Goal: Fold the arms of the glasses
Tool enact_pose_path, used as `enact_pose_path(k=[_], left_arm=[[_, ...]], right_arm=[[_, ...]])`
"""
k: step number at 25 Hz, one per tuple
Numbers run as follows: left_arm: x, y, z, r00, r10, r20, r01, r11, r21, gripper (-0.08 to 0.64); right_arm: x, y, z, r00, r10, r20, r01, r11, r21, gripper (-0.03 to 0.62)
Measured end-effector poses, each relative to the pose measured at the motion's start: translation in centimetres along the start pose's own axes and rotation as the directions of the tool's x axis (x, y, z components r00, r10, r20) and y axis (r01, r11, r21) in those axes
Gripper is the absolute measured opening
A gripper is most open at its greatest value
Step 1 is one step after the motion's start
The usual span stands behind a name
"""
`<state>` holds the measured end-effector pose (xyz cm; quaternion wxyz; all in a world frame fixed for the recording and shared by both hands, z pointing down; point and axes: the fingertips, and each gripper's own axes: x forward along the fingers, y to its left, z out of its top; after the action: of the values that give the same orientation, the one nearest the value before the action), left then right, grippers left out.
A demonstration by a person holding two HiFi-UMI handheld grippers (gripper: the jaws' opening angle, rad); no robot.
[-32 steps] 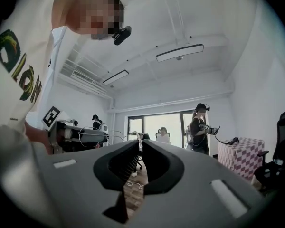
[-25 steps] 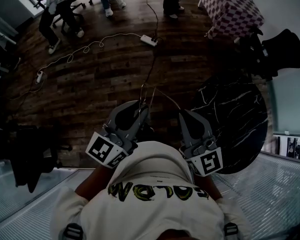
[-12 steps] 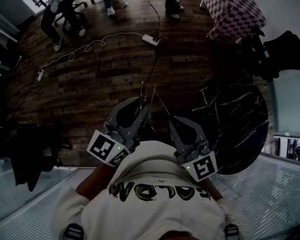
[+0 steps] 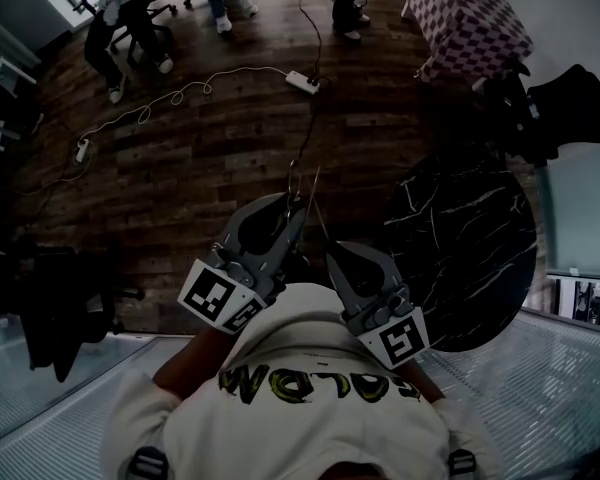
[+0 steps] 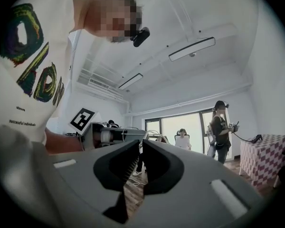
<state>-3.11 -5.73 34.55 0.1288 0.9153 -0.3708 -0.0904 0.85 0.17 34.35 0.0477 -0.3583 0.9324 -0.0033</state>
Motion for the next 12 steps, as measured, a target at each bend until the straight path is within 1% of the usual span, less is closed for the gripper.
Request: enact_pose_path(k=[4, 12], left_arm=[[0.0, -0.2, 0.2, 1.0, -0.002, 0.014, 0.002, 1.0, 0.0, 0.081], [-0.1, -0.3, 0.3, 1.0, -0.005, 0.013, 0.005, 1.0, 0.002, 0.081]], right_arm=[[0.2, 0.6, 0.0, 1.0, 0.017, 0.007, -0.017, 1.0, 0.007, 0.026], [0.8, 1.7, -0.3, 0.999, 0.049, 0.009, -0.05, 0.999, 0.018, 0.031]])
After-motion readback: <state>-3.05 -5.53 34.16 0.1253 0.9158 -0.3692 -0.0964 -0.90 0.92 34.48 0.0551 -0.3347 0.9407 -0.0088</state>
